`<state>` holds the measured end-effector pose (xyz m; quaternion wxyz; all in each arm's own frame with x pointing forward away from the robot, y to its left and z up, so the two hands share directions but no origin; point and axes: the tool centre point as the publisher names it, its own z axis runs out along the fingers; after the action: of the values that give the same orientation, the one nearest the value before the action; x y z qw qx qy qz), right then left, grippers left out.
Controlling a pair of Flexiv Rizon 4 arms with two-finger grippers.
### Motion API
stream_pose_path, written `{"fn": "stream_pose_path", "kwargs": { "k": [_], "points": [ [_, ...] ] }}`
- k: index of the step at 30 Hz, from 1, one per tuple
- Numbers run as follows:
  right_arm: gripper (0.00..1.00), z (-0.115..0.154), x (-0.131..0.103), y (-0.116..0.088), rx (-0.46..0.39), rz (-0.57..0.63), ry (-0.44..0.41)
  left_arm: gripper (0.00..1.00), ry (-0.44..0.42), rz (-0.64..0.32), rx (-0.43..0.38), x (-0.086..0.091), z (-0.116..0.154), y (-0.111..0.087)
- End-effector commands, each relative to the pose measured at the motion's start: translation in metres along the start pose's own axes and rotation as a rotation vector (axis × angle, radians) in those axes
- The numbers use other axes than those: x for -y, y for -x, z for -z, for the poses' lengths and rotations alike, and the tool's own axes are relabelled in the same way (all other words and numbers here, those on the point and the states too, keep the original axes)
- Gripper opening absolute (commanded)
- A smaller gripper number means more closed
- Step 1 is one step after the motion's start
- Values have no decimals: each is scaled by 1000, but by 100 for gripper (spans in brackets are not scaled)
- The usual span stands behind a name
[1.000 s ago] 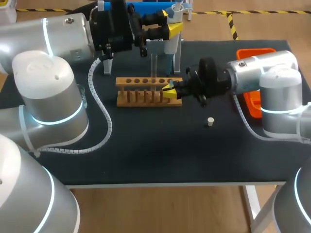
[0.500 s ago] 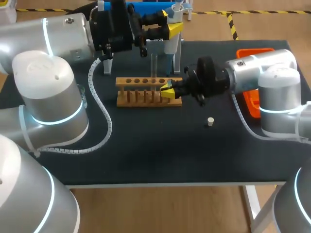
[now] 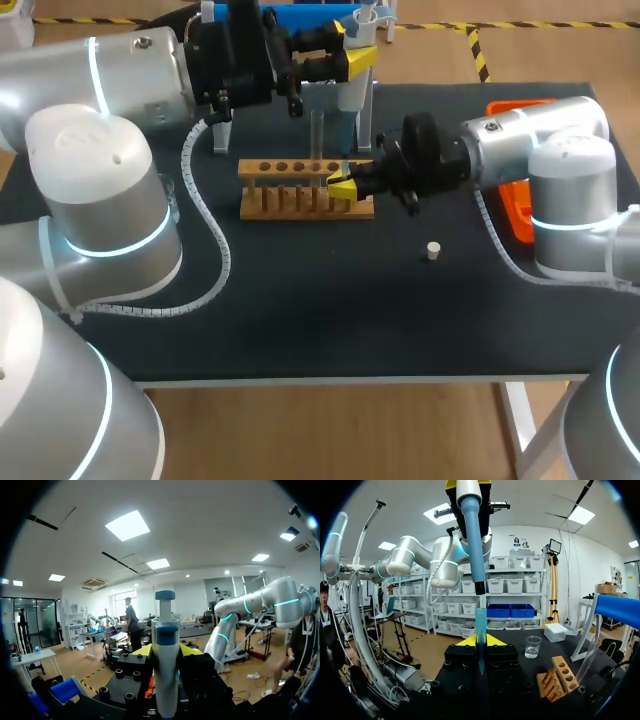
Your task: Invert the test tube, pick up the pipette, mount the tip to pipette, aspirate from beaker and dispense into the tube, eject the tip, return the pipette, and cap with the stopper.
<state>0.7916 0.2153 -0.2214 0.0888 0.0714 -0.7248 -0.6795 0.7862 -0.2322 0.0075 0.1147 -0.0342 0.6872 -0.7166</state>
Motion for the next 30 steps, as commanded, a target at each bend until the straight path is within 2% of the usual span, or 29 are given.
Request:
{"fn": "stream_pose_path", "kwargs": {
  "k": [1, 30],
  "points": [
    [0, -1, -2, 1, -1, -1, -4, 0, 1, 0, -3, 1, 0, 1],
    [0, -1, -8, -2, 3, 21, 8, 0, 1, 0, -3, 1, 0, 1]
  ]
}}
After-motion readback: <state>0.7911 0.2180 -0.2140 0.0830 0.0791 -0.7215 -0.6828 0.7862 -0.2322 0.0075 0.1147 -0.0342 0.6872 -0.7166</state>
